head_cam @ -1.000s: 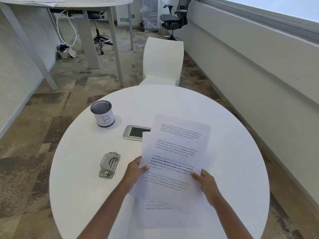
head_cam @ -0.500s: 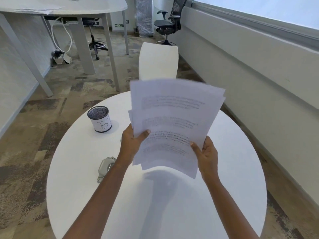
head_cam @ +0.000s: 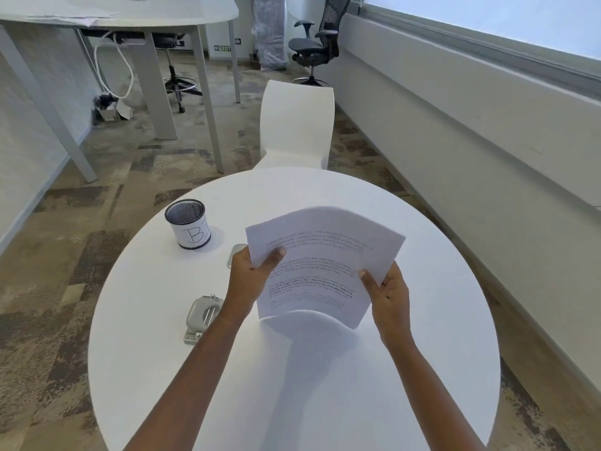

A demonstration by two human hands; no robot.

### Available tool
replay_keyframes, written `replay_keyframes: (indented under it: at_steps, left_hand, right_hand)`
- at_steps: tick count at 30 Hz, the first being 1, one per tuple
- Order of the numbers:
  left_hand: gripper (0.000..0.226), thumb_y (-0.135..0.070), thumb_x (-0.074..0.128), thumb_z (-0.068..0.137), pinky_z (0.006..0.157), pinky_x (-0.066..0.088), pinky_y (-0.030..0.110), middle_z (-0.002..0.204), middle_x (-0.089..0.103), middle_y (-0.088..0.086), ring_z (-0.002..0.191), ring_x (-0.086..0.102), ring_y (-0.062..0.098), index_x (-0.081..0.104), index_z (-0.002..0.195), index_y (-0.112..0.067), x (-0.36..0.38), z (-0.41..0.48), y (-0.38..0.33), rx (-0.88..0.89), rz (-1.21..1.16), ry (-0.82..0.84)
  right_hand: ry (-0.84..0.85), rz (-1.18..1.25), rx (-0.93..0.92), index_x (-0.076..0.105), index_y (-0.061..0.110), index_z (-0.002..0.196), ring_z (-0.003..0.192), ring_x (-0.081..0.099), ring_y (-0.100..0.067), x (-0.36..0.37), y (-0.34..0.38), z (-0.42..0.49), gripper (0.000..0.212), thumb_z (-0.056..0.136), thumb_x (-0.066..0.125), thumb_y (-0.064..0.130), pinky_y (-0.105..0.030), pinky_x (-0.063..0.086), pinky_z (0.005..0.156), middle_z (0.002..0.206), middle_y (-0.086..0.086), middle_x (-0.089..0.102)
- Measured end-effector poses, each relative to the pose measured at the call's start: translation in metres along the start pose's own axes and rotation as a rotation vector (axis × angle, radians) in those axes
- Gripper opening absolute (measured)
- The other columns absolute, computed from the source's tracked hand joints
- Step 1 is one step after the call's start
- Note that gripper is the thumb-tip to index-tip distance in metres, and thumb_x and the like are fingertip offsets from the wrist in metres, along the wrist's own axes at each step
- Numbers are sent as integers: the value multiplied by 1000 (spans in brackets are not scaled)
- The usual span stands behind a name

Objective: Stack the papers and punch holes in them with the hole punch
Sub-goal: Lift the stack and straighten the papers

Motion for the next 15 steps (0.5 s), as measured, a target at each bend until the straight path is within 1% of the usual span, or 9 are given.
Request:
replay_keyframes:
  at_steps: [2, 4, 6, 8, 10, 11, 12, 13, 15]
  left_hand:
    - [19, -5, 65, 81, 59, 51, 10, 88, 65, -4, 71, 64, 0, 62, 100, -8, 1, -3, 14, -63, 2, 50]
    - [19, -1, 66, 79, 58, 51, 9, 82, 68, -10, 71, 64, 0, 63, 91, -16, -1, -8, 30, -113, 15, 76]
    - [23, -2, 65, 80, 59, 51, 10, 72, 72, -14, 70, 65, -1, 63, 86, -24, -1, -16, 42, -134, 39, 102]
    - [24, -2, 64, 81, 62, 52, 13, 73, 73, -20, 71, 66, -2, 64, 88, -25, -2, -20, 50, -147, 23, 120]
    - [23, -8, 67, 80, 68, 54, 14, 75, 72, -24, 73, 65, -4, 62, 90, -28, -5, -19, 47, -136, 10, 110]
    - [25, -19, 72, 77, 72, 53, 14, 80, 71, -26, 75, 64, -7, 59, 95, -31, -8, -17, 41, -103, 24, 100]
    - [39, -35, 76, 70, 75, 50, 13, 89, 69, -25, 81, 62, -10, 55, 103, -34, -12, -13, 33, -55, 58, 80]
    - [61, -48, 77, 63, 80, 48, 15, 104, 65, -23, 91, 59, -9, 49, 115, -34, -17, -9, 26, -3, 103, 47]
    - [91, -49, 74, 64, 99, 40, 27, 132, 46, -9, 118, 47, 6, 29, 139, -23, -29, -1, 8, 110, 211, -41]
  right_hand:
    - [32, -35, 85, 50, 15, 118, 94, 61, -6, 1, -17, -2, 39, 81, 62, 18, -16, 51, 74, 106, 3, 63]
    - [52, -88, 203, 51, 12, 120, 101, 59, -17, 1, -40, -8, 38, 84, 60, 9, -23, 48, 79, 110, -1, 62]
    - [67, -159, 275, 59, 10, 110, 100, 60, -27, -3, -64, -15, 25, 85, 58, 8, -32, 47, 79, 104, -6, 66]
    - [67, -212, 312, 63, 3, 95, 96, 61, -36, -7, -77, -23, 12, 85, 58, 10, -38, 45, 76, 94, -13, 69]
    - [42, -224, 307, 64, 2, 86, 93, 61, -36, -14, -79, -27, 8, 85, 58, 8, -42, 46, 78, 86, -12, 69]
    - [38, -235, 283, 64, 6, 84, 91, 62, -34, -18, -74, -27, 6, 85, 58, 7, -44, 47, 79, 83, -8, 69]
    - [38, -259, 256, 64, 11, 83, 88, 62, -32, -21, -67, -25, 7, 85, 58, 7, -43, 47, 77, 82, -4, 68]
    - [48, -276, 223, 63, 15, 83, 86, 62, -30, -24, -61, -22, 8, 85, 58, 9, -39, 46, 74, 82, -3, 68]
    - [64, -334, 170, 64, 16, 88, 84, 62, -26, -32, -48, -14, 9, 82, 57, 17, -27, 44, 69, 86, -3, 68]
Point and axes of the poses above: each hand's wrist, its own z-axis towards the middle knuckle, its own x-axis out of the palm, y = z × x, the point moved 7 cm from there along z, towards the middle knuckle
